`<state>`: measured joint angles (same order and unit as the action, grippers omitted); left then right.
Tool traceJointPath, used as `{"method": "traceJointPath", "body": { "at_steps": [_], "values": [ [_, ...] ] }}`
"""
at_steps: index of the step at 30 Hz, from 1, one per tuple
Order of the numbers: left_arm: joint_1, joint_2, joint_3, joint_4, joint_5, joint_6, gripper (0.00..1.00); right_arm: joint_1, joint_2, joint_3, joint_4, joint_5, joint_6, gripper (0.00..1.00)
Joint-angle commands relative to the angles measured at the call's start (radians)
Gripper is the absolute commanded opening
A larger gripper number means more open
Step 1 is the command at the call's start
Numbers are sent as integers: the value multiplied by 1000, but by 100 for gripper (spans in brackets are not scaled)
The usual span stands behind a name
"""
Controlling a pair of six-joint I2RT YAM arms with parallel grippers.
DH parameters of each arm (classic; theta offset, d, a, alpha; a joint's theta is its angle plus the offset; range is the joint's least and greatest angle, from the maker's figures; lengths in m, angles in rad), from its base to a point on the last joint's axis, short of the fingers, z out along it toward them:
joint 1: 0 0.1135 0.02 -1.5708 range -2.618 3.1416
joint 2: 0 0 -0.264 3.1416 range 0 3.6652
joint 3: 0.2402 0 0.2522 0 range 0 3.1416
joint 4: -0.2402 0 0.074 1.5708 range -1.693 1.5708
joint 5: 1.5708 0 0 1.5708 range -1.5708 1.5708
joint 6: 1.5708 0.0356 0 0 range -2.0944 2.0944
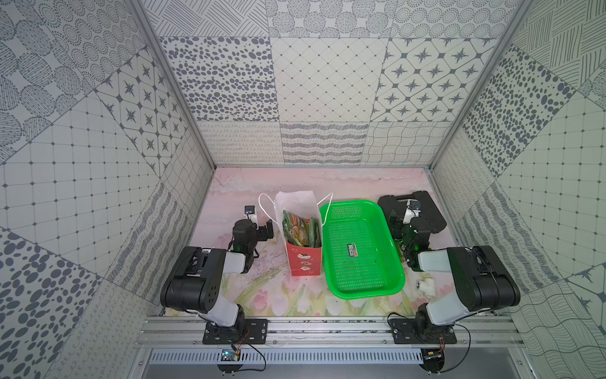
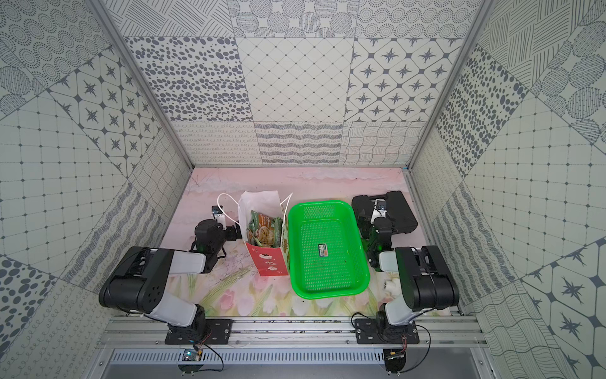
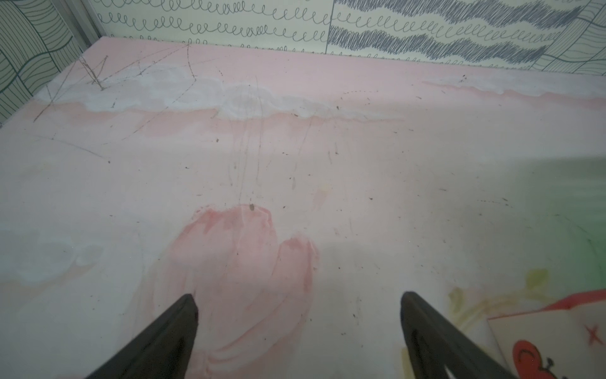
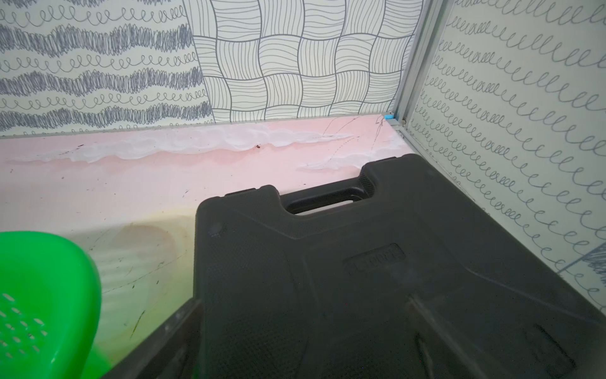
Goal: Place the condiment packets inside the bag
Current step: Reset both arms
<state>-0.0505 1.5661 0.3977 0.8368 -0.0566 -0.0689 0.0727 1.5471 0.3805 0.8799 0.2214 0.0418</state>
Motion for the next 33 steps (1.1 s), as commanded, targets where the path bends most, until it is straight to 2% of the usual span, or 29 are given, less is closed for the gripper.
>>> {"method": "traceJointPath", "body": {
  "at_steps": [1,33],
  "values": [
    [12,11,12,20,-6,11,99,-1,4,12,-12,-17,12,97],
    [13,5,15,3,-5,4,100,1,4,12,-11,-17,10,97]
  ]
}}
